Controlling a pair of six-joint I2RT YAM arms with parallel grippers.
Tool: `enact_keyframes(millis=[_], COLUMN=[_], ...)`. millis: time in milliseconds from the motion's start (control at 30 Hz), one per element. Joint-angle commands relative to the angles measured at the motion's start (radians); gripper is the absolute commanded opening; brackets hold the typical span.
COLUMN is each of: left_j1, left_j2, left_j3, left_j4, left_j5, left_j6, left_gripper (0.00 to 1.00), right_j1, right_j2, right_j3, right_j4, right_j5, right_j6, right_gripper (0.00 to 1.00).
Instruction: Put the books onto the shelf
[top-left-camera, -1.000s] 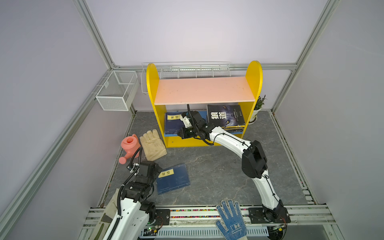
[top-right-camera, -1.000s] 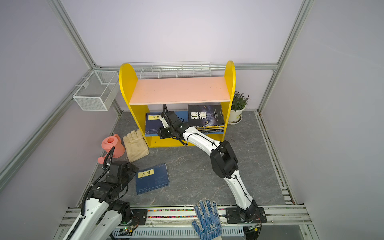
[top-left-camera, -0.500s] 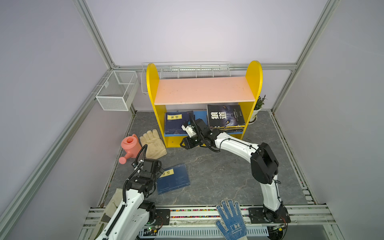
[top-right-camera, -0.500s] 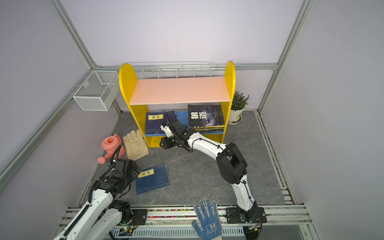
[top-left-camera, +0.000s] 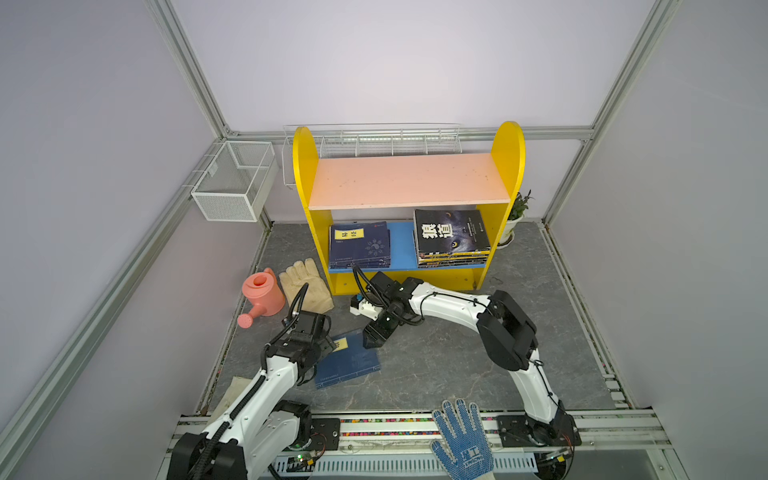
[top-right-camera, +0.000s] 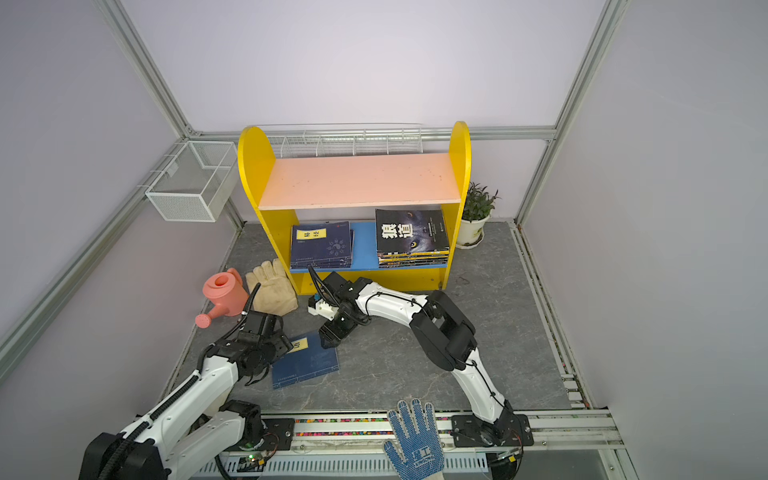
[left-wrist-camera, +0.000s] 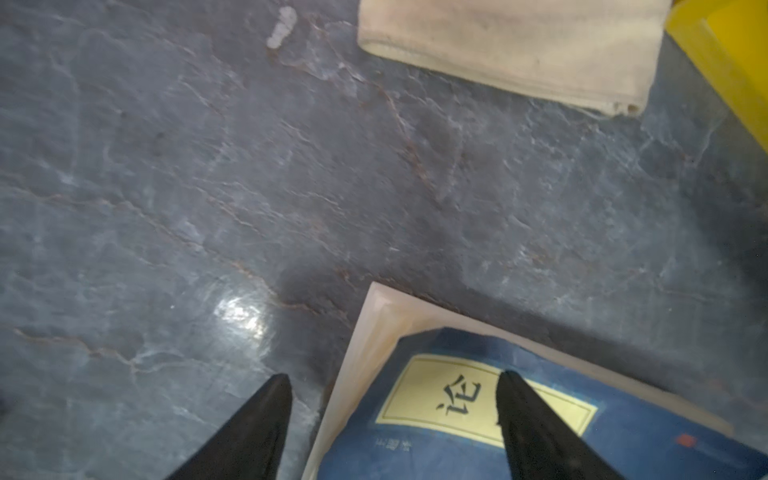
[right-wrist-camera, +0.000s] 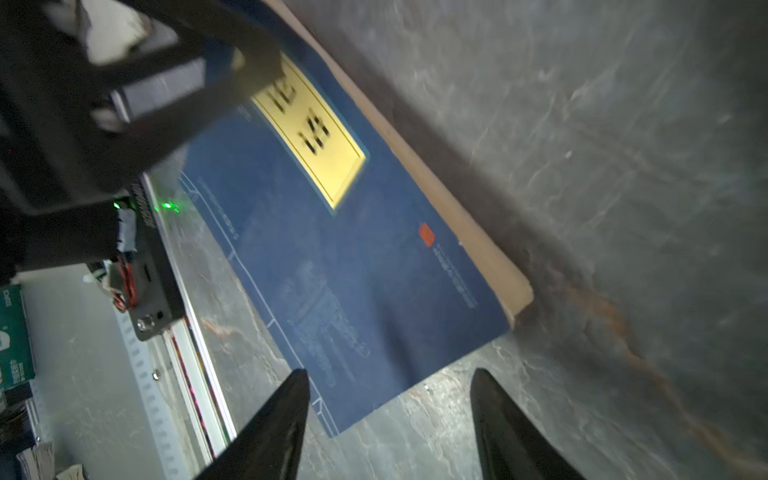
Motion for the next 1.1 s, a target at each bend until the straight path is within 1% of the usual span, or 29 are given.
enact_keyframes(millis=[0,167,233,300,367,433,500,533,567,633,667,767,833,900,933,967,1000,1067], left_j1=[-0.034,-0.042,-0.043,-0.044,-0.047,-0.048,-0.049,-0.048,-0.048,-0.047,-0.046,-0.043,-0.034,-0.003,0.014,0.035,0.049,0.058], left_j2=[0.017,0.054,0.070,0.094,0.118,0.132,0.146,0.144,0.134,0.093,0.061,-0.065,-0.161,-0.245,-0.263,-0.273,-0.274,-0.266], left_j3=[0.025,0.037,0.041,0.050,0.062,0.077,0.106,0.120,0.135,0.165,0.186,0.239,0.260,0.282,0.287,0.291,0.293,0.287], left_j4=[0.049,0.061,0.072,0.084,0.093,0.090,0.054,0.035,0.009,-0.046,-0.084,-0.128,-0.121,-0.106,-0.091,-0.072,-0.048,0.015], left_j5=[0.021,0.040,0.052,0.074,0.090,0.108,0.112,0.104,0.091,0.057,0.029,0.012,0.032,0.094,0.137,0.195,0.260,0.378], left_j6=[0.045,0.068,0.077,0.087,0.093,0.102,0.103,0.098,0.084,0.053,0.036,0.064,0.068,0.059,0.058,0.059,0.061,0.071], left_gripper=[0.68,0.54,0.48,0.45,0.43,0.43,0.46,0.50,0.56,0.68,0.71,0.80,0.86,0.91,0.93,0.98,1.00,0.99], right_j1=[-0.013,-0.016,-0.016,-0.017,-0.016,-0.025,-0.041,-0.052,-0.066,-0.092,-0.109,-0.161,-0.196,-0.229,-0.244,-0.256,-0.268,-0.285], right_j2=[0.028,0.065,0.071,0.074,0.067,0.043,0.007,-0.017,-0.045,-0.099,-0.131,-0.230,-0.292,-0.348,-0.371,-0.394,-0.413,-0.440], right_j3=[0.019,0.032,0.044,0.070,0.098,0.101,0.072,0.044,0.012,-0.044,-0.071,-0.145,-0.179,-0.208,-0.220,-0.229,-0.234,-0.240], right_j4=[-0.062,-0.020,0.009,0.024,0.023,0.041,0.089,0.129,0.164,0.222,0.243,0.300,0.321,0.346,0.362,0.376,0.391,0.429], right_j5=[-0.076,-0.160,-0.187,-0.200,-0.203,-0.202,-0.218,-0.230,-0.234,-0.244,-0.261,-0.341,-0.402,-0.457,-0.479,-0.501,-0.518,-0.548], right_j6=[-0.060,-0.044,-0.032,-0.026,-0.028,-0.018,0.019,0.043,0.068,0.105,0.120,0.162,0.189,0.216,0.232,0.248,0.264,0.300], right_gripper=[0.64,0.62,0.58,0.52,0.43,0.31,0.18,0.14,0.11,0.09,0.09,0.09,0.09,0.09,0.09,0.09,0.09,0.09])
